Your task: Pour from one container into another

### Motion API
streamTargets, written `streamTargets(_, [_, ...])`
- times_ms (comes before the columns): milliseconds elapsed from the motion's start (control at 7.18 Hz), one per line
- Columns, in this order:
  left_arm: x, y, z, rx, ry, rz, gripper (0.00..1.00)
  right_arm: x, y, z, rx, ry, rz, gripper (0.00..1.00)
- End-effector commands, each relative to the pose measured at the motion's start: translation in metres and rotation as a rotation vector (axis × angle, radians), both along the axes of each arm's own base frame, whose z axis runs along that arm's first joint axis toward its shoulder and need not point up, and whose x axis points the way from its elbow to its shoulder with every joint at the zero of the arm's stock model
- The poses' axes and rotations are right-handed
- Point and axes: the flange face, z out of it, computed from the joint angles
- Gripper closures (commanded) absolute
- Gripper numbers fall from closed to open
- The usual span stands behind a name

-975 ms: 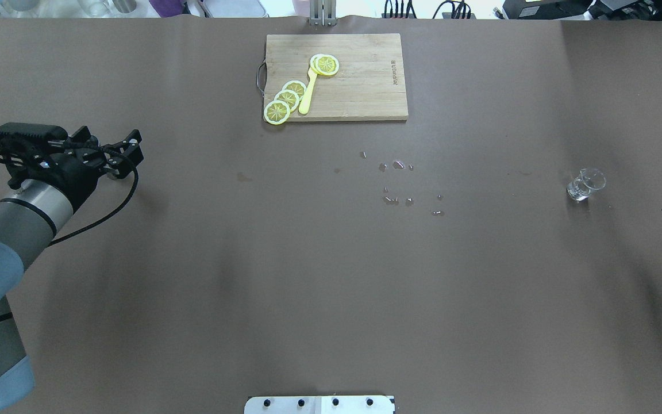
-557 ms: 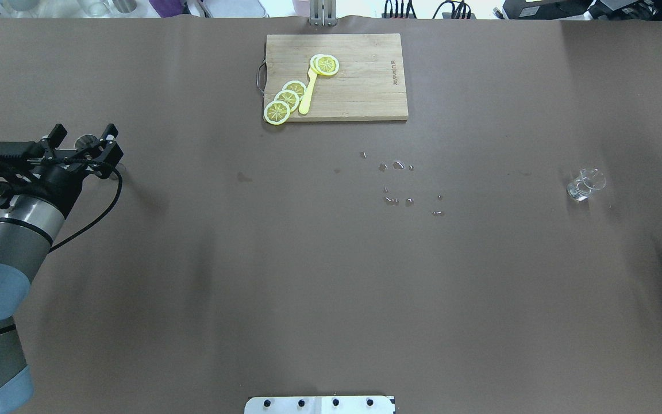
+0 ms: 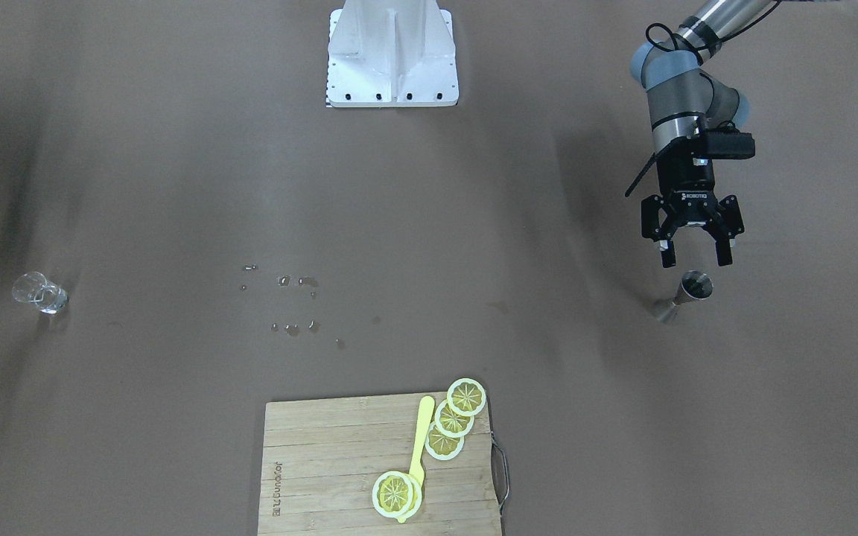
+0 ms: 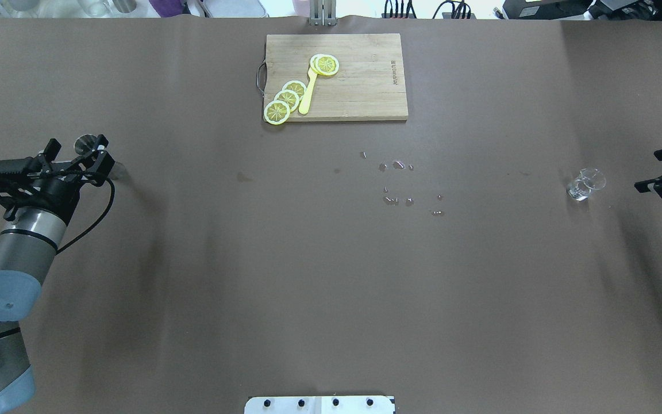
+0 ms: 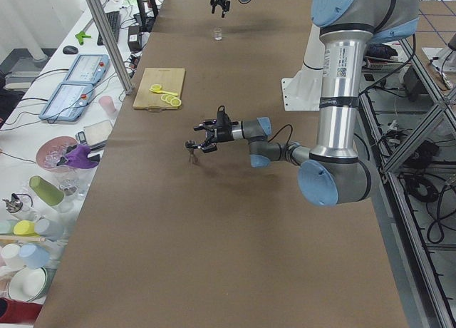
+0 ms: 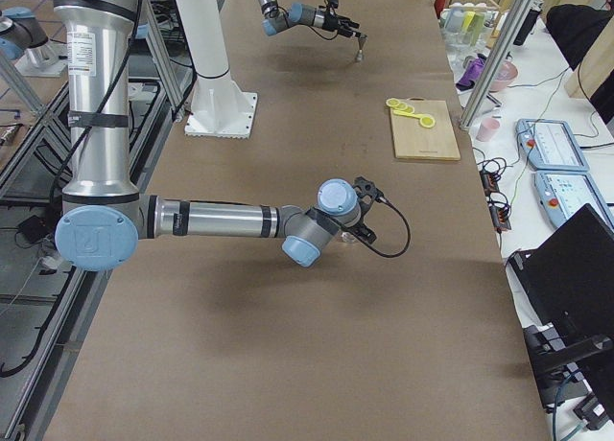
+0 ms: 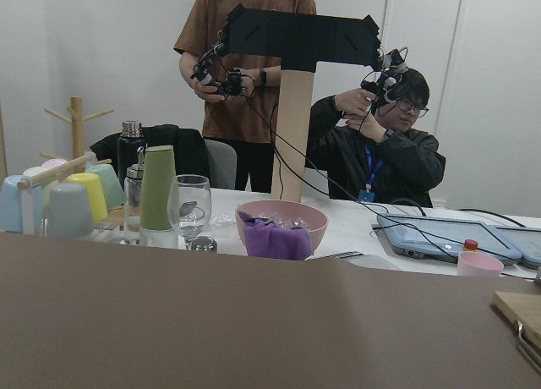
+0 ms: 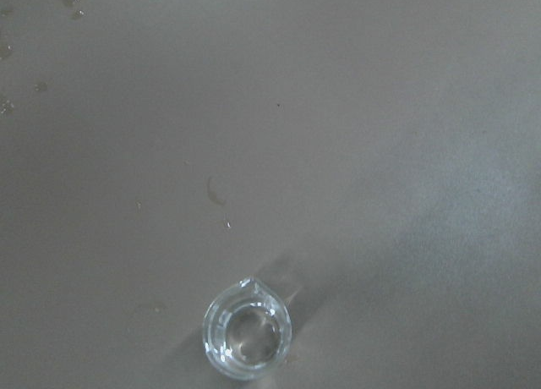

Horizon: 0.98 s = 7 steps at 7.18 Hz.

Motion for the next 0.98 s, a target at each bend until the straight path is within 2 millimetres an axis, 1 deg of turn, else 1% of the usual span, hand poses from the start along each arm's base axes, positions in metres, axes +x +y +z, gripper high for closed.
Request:
streamTargets(0, [0.015,0.000,0.015,0.009,-0.009,-0.034,0.02,-0.014,-0.001,0.030,0.034,-0.103,0.087,0.00])
streamTargets(139, [0.022,-0.003,0.025,0.016,-0.042,-0.081,0.02,-0.034,-0.003,0.034,0.037,-0.142,0.116,0.00])
streamTargets(279, [0.023,-0.003,0.027,0.015,-0.026,-0.099,0.02,-0.048,-0.002,0.034,-0.004,-0.164,0.129,0.00])
streamTargets(418, [0.024,-0.004,0.031,0.005,-0.009,-0.106,0.03,-0.055,0.001,0.028,-0.045,-0.211,0.143,0.00])
streamTargets(557, [0.024,-0.004,0.034,0.002,-0.014,-0.107,0.03,-0.070,0.010,0.020,-0.043,-0.270,0.151,0.00])
streamTargets(697, [0.025,-0.004,0.034,0.003,-0.024,-0.116,0.03,-0.077,0.016,0.019,-0.038,-0.289,0.137,0.00])
streamTargets(836, [0.025,-0.007,0.037,-0.006,-0.043,-0.179,0.03,-0.075,0.024,0.022,-0.016,-0.299,0.134,0.00])
